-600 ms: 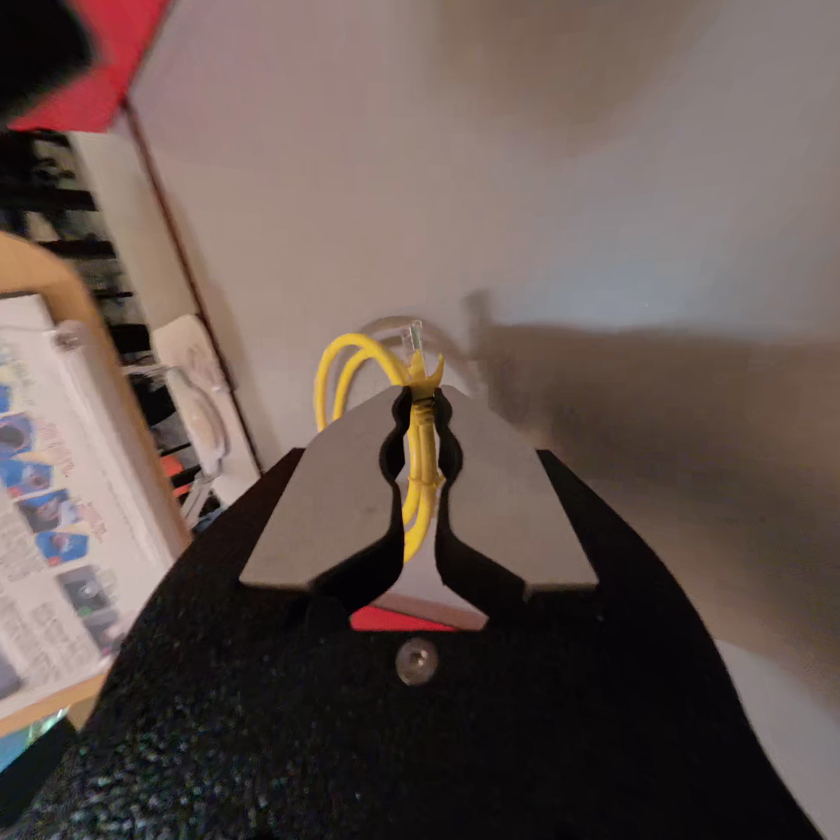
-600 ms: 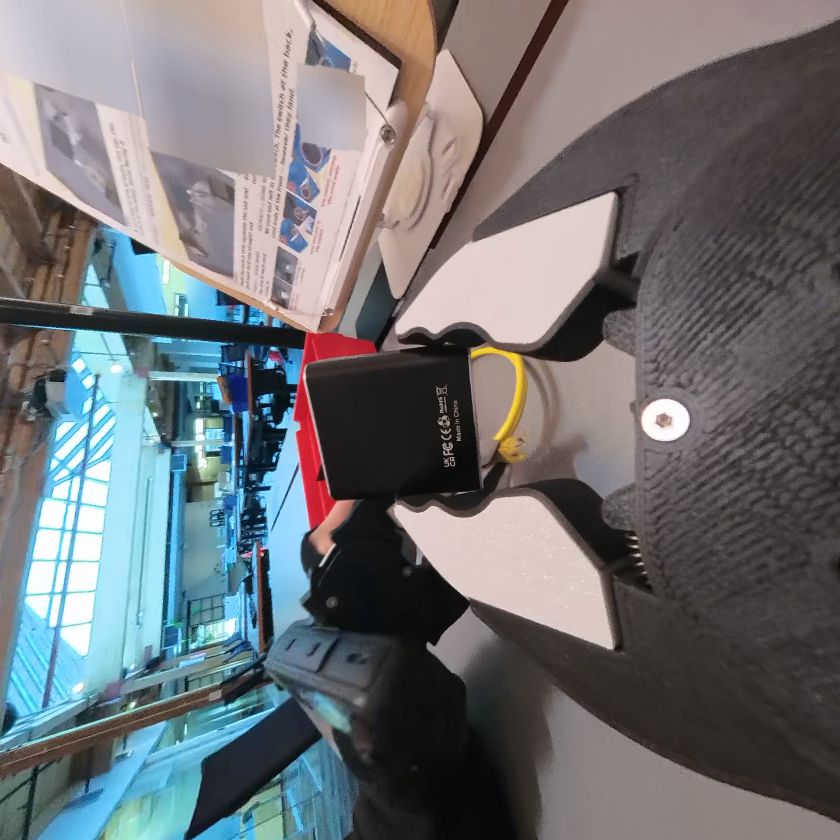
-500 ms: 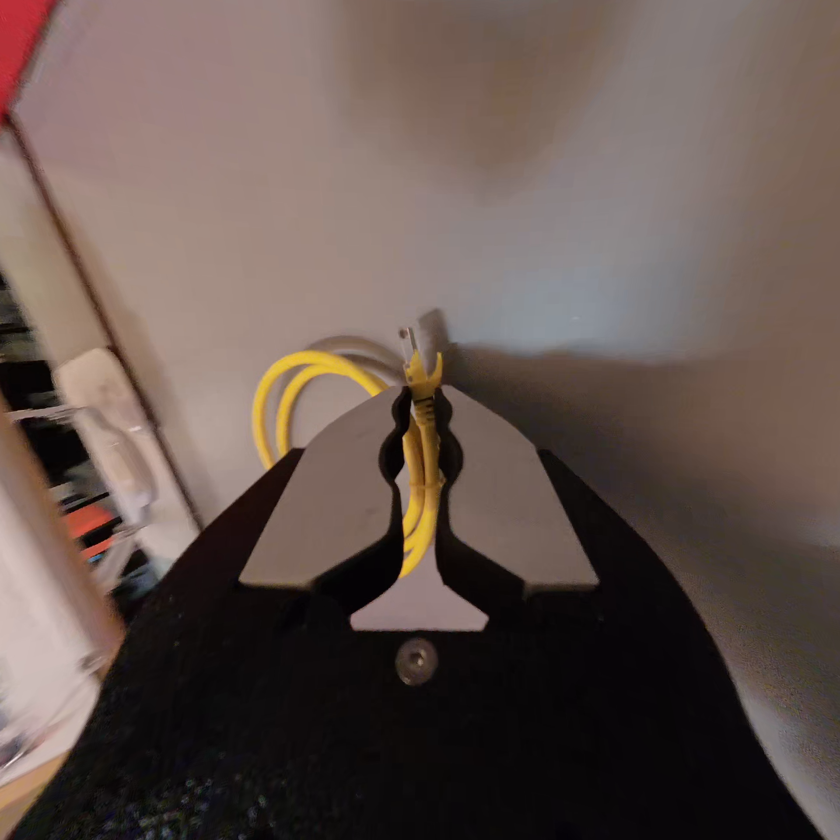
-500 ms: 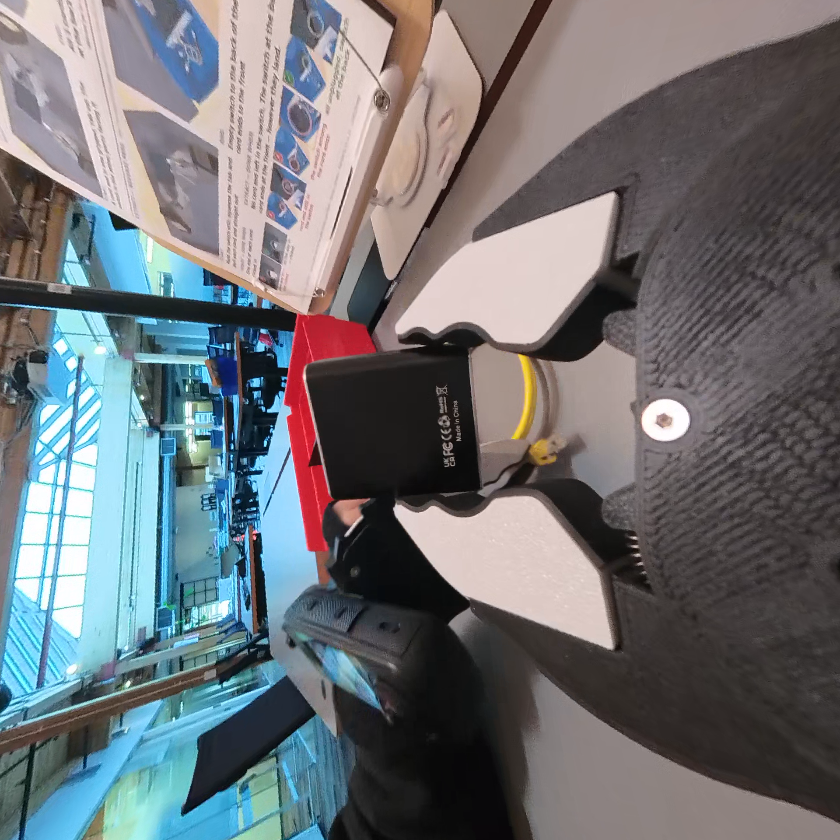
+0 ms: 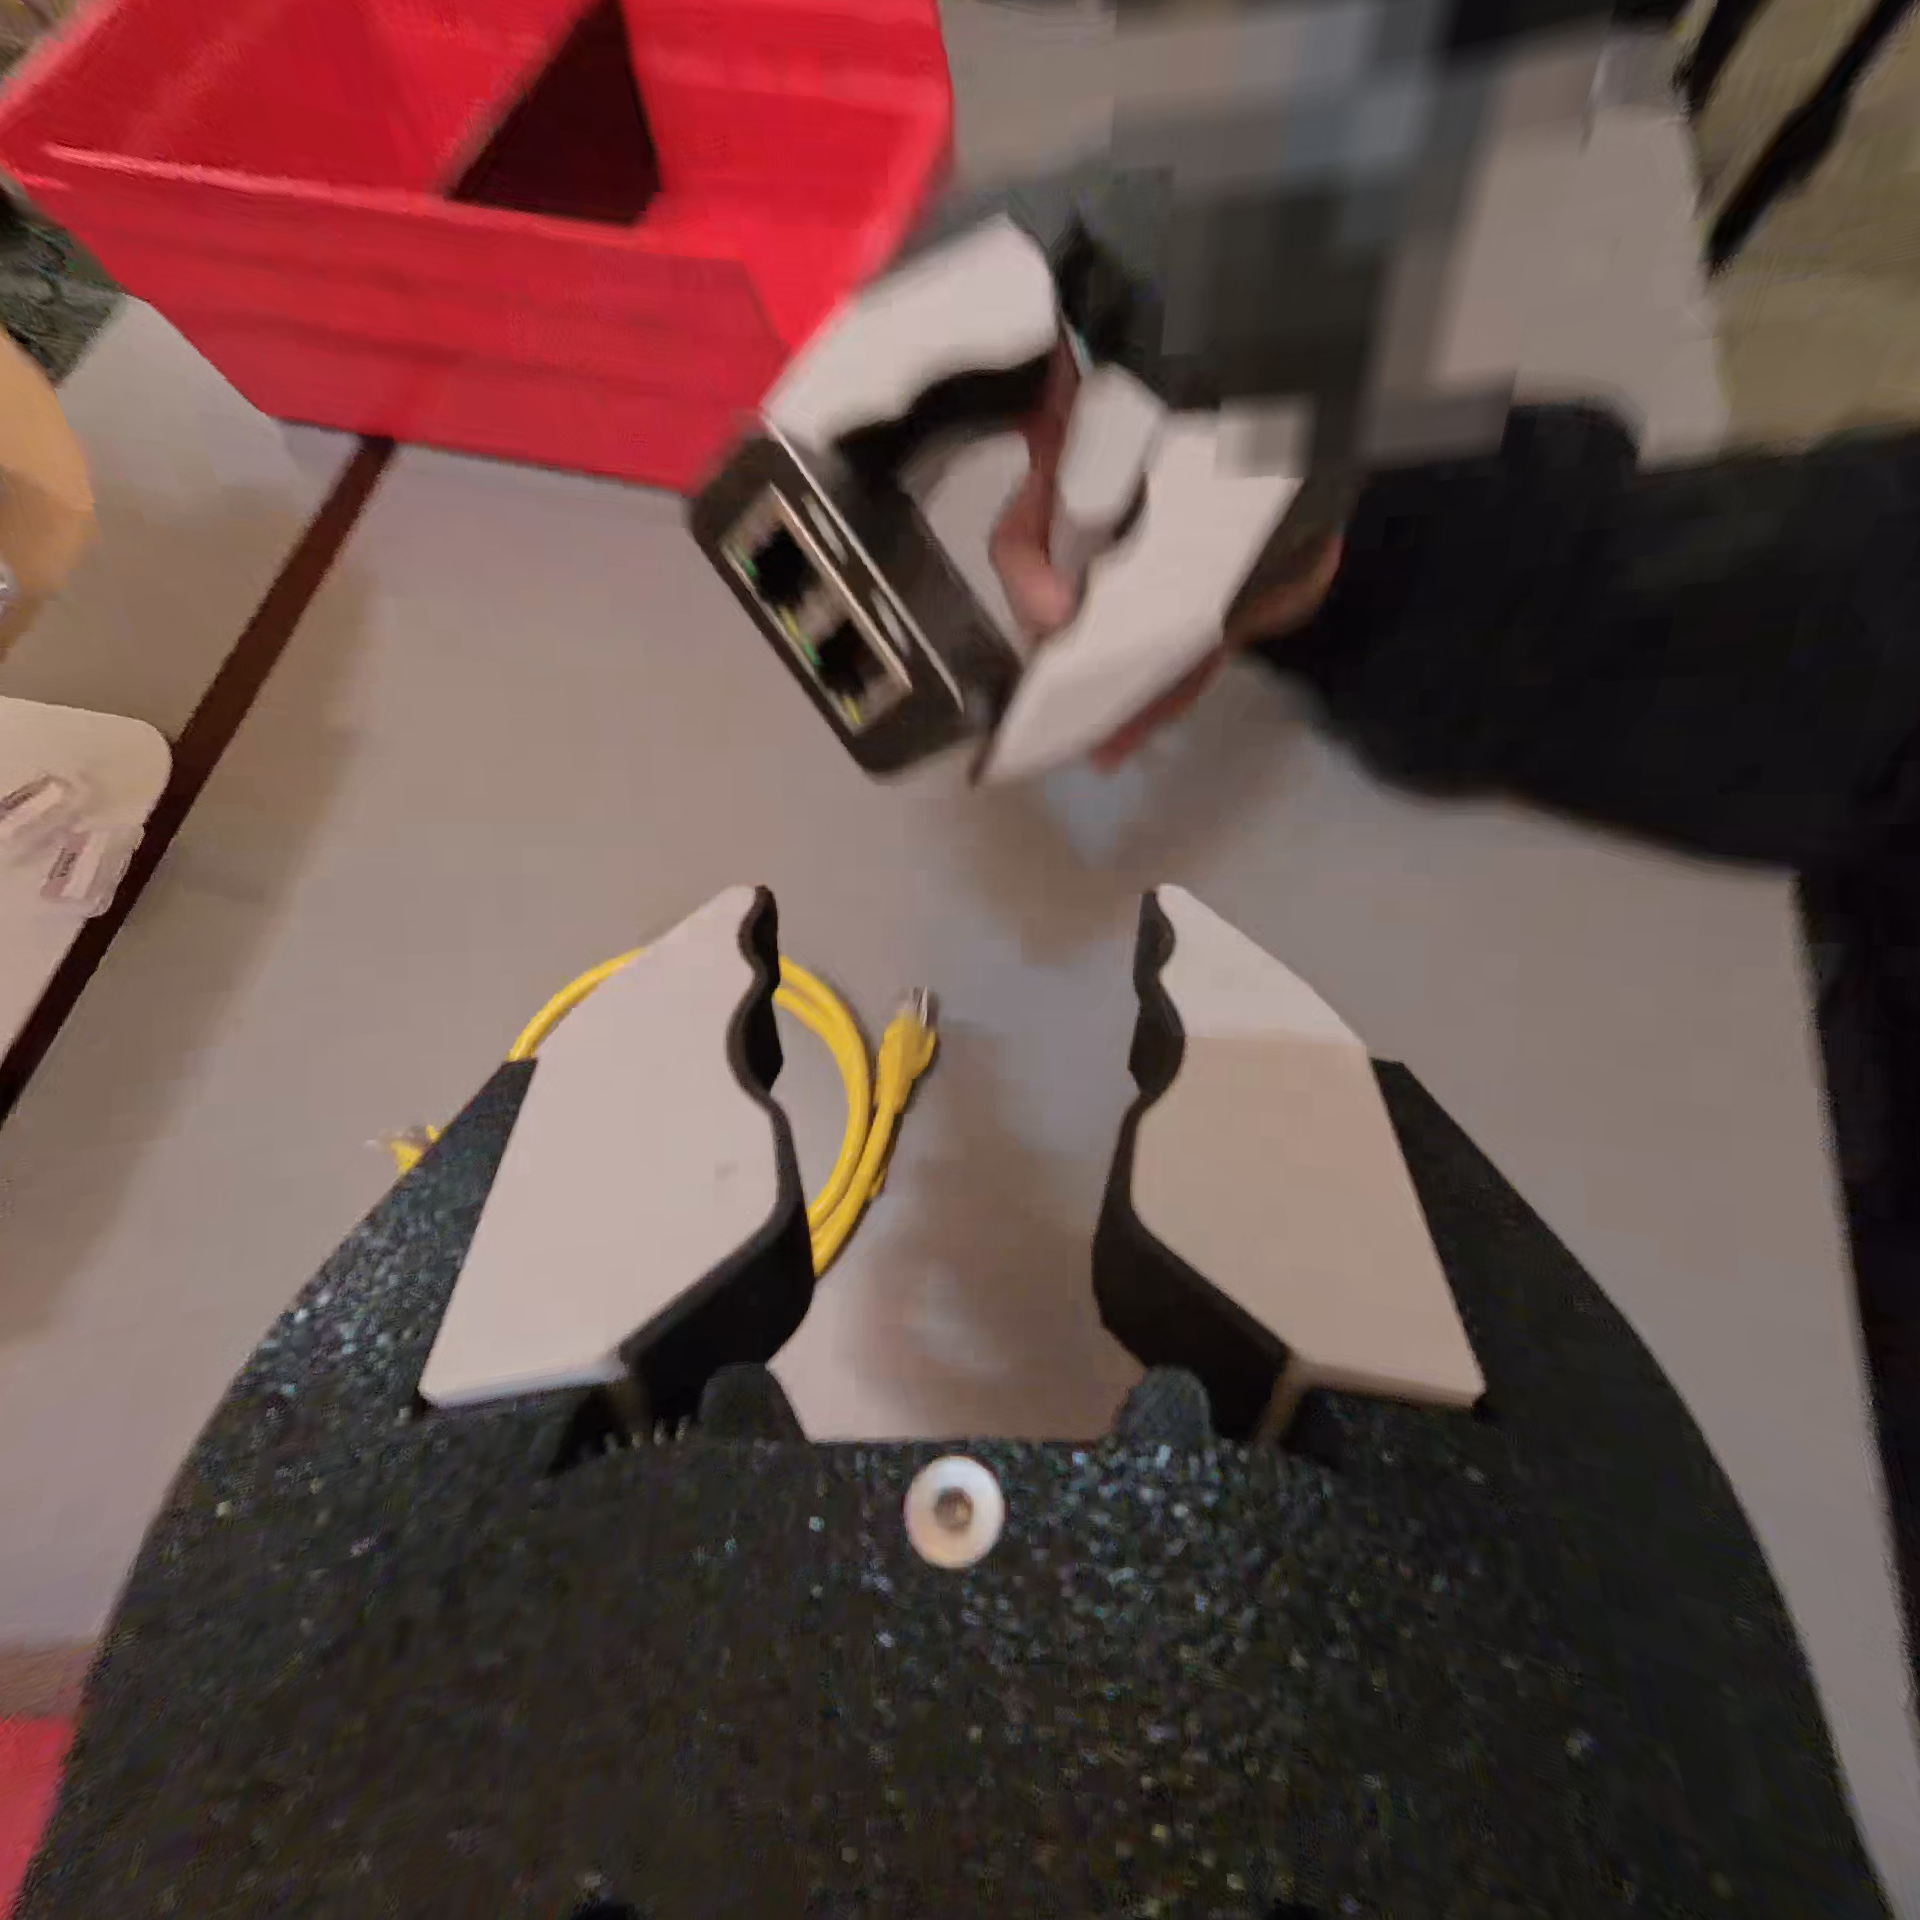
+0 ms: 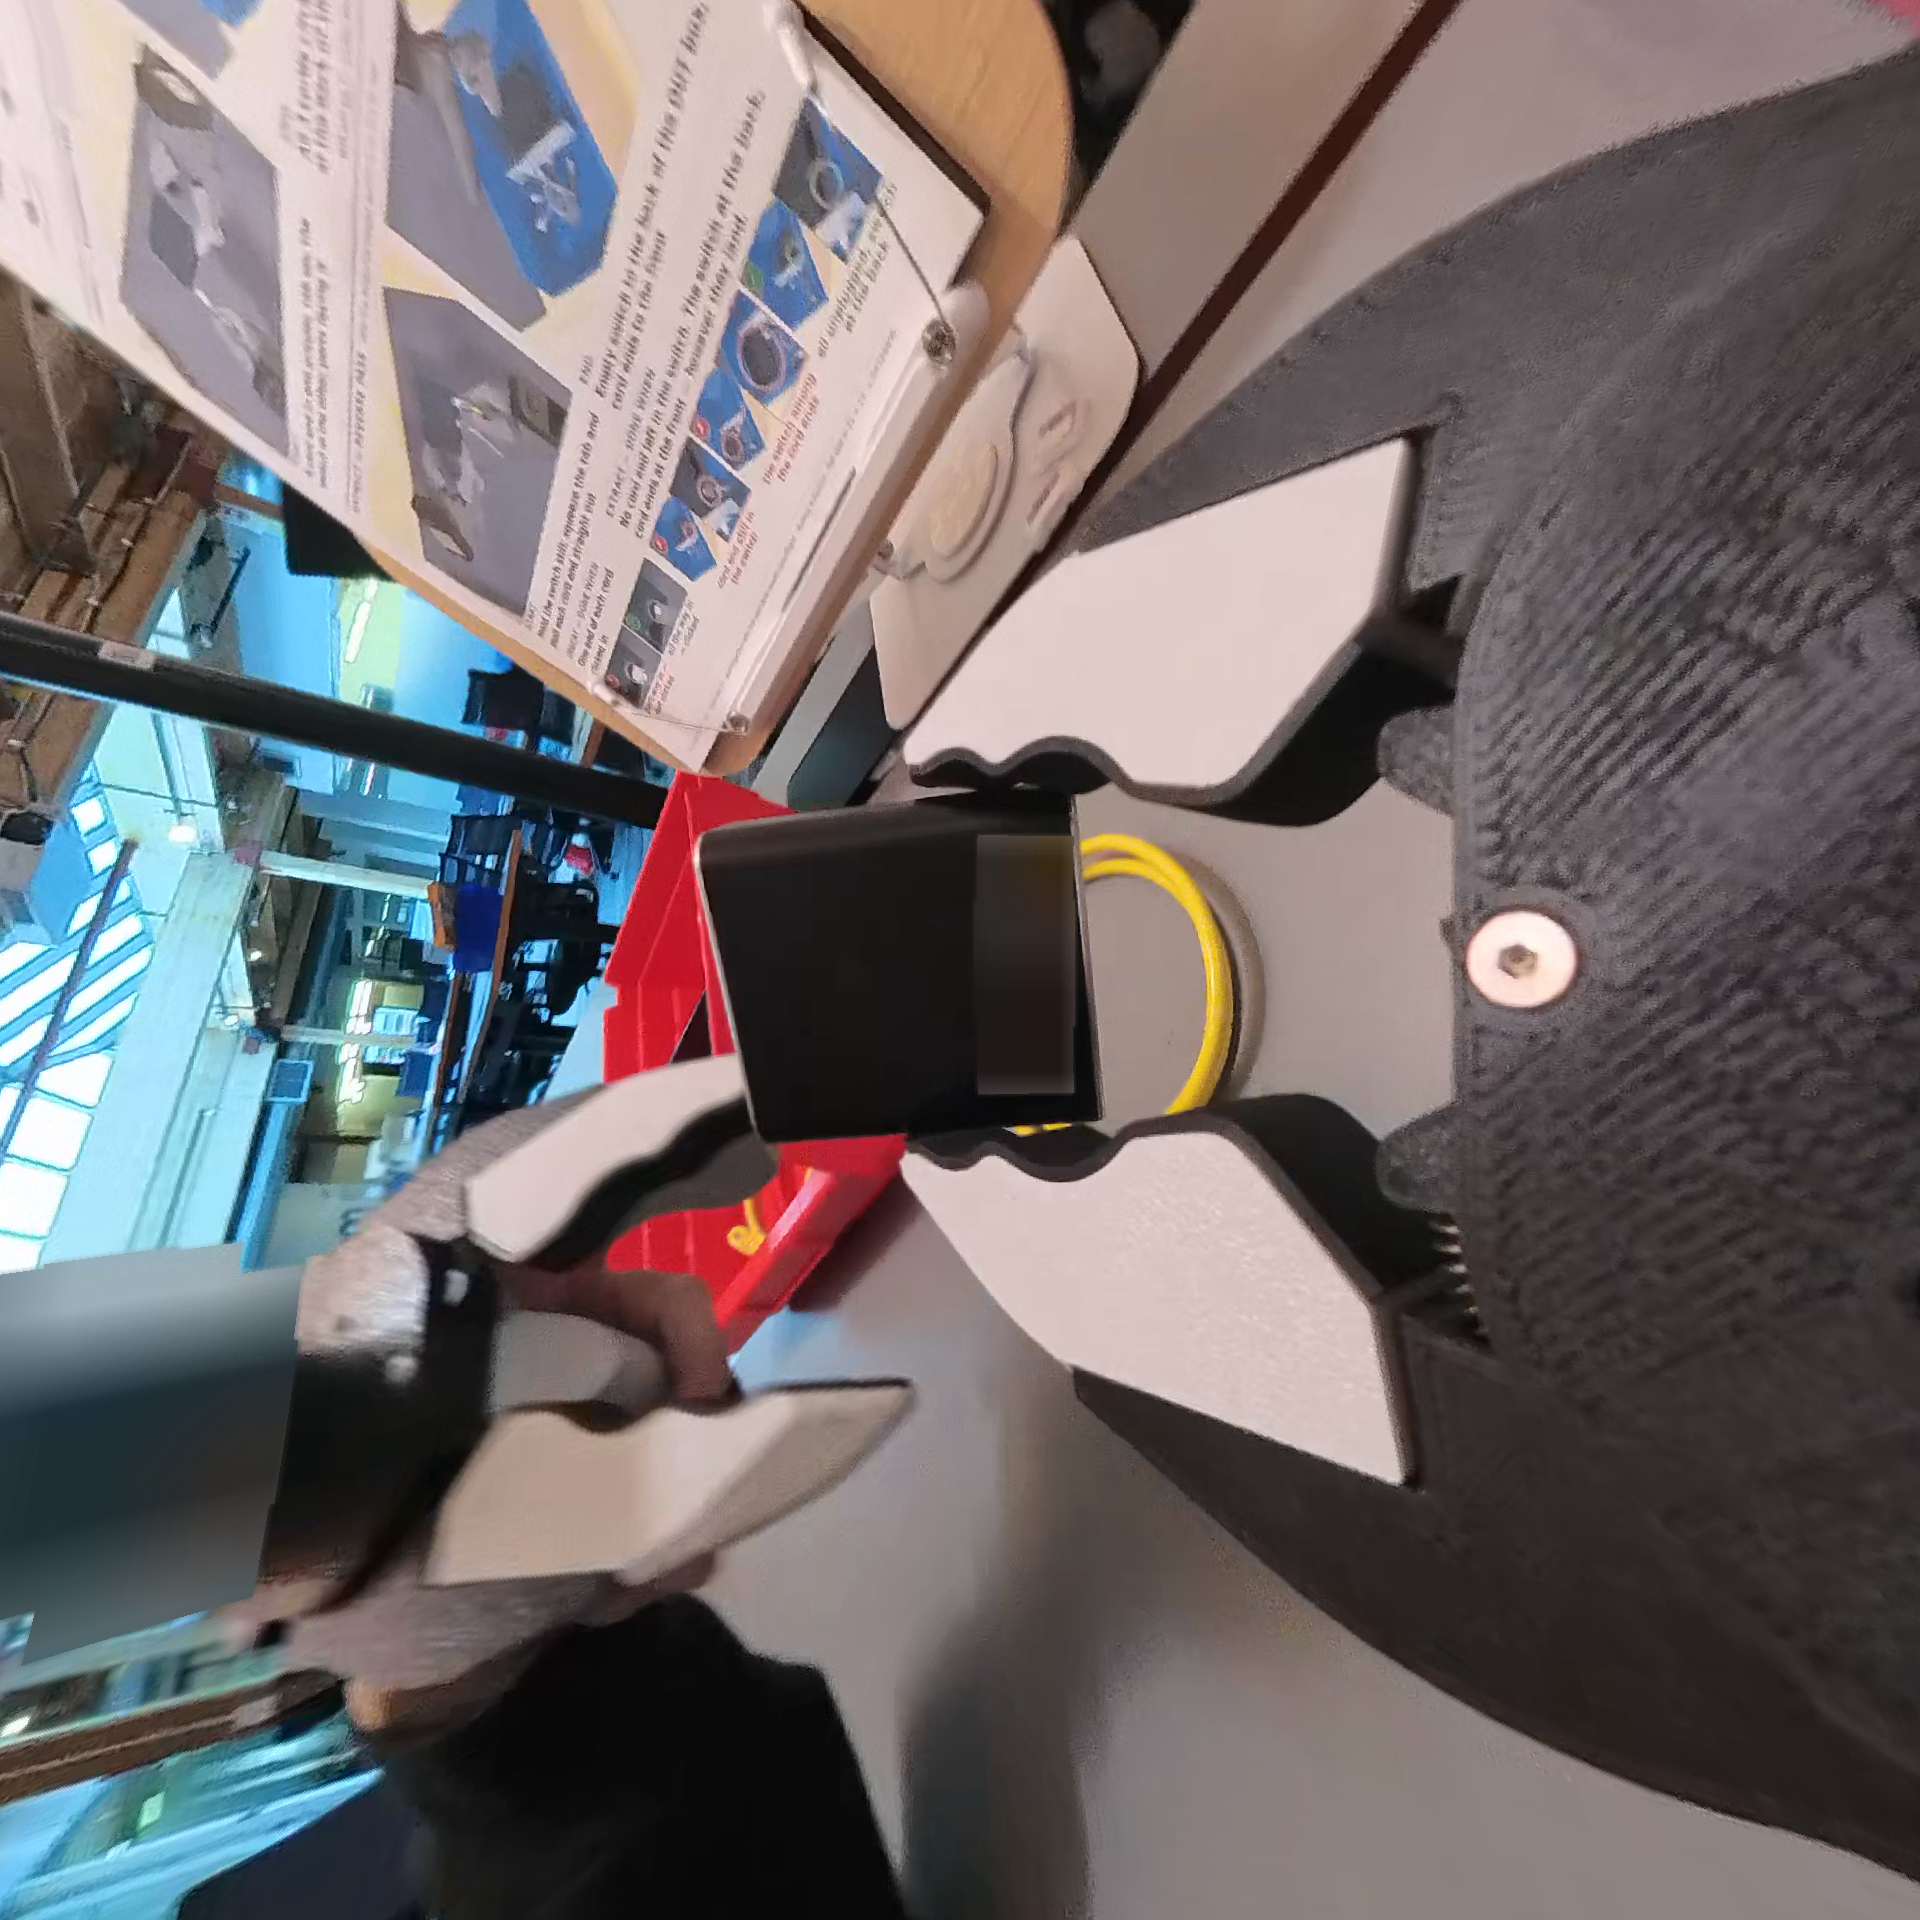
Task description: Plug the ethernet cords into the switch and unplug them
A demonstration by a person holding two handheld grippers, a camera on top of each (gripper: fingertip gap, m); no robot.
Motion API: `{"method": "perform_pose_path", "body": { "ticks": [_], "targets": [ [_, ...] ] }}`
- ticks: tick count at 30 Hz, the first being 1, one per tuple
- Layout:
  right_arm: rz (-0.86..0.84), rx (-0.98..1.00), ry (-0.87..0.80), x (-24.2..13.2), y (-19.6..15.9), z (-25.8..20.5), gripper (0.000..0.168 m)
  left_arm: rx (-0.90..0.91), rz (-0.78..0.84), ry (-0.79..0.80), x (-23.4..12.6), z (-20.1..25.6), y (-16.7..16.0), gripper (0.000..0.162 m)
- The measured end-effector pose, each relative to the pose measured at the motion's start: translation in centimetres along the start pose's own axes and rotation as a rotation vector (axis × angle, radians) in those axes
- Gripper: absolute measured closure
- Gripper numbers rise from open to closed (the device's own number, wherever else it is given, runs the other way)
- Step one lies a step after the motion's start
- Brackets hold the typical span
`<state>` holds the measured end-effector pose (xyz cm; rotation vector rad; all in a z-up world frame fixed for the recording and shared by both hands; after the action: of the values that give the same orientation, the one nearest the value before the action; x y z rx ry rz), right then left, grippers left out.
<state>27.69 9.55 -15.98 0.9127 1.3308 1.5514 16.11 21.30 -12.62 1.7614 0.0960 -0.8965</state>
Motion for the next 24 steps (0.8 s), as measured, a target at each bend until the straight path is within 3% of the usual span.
{"method": "perform_pose_path", "body": {
  "ticks": [3, 5, 10, 16, 21, 24],
  "targets": [
    [-0.035, -0.106, -0.016, 0.8, 0.3, -0.9, 0.104, -0.168, 0.1, 0.017, 0.1, -0.3, 1.4, 0.104],
    [-0.052, -0.16, 0.004, 1.4, 0.5, -1.7, 0.104, -0.172, 0.092, 0.038, 0.8, -0.2, 1.4, 0.114],
    [-0.104, -0.198, 0.026, 2.2, 0.2, -2.3, 0.105, -0.077, 0.1, 0.068, 0.9, 0.1, 1.5, 0.13],
    [-0.011, -0.05, 0.194, 1.9, 0.2, -2.5, 0.128, 0.189, 0.091, 0.07, -0.2, 0.9, 1.5, 0.137],
    [0.003, 0.036, 0.297, 2.7, -0.2, -3.3, 0.118, 0.229, 0.145, -0.009, -0.9, 1.3, 1.6, 0.137],
    [-0.011, 0.013, 0.332, 2.7, -0.3, -3.5, 0.136, 0.246, 0.143, -0.059, -1.1, 1.5, 1.3, 0.138]
  ]
}}
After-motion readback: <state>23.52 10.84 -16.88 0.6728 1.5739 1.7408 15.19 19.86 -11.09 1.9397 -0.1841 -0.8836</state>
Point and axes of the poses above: each gripper's, where its closed fingertips meet, x out along the fingers, y out of its top, z = x × y across the jaws, the point moved 8 cm from there along -x, back along the fingers, and after that the axes turned 8 degrees about y, right-handed, at the moved point
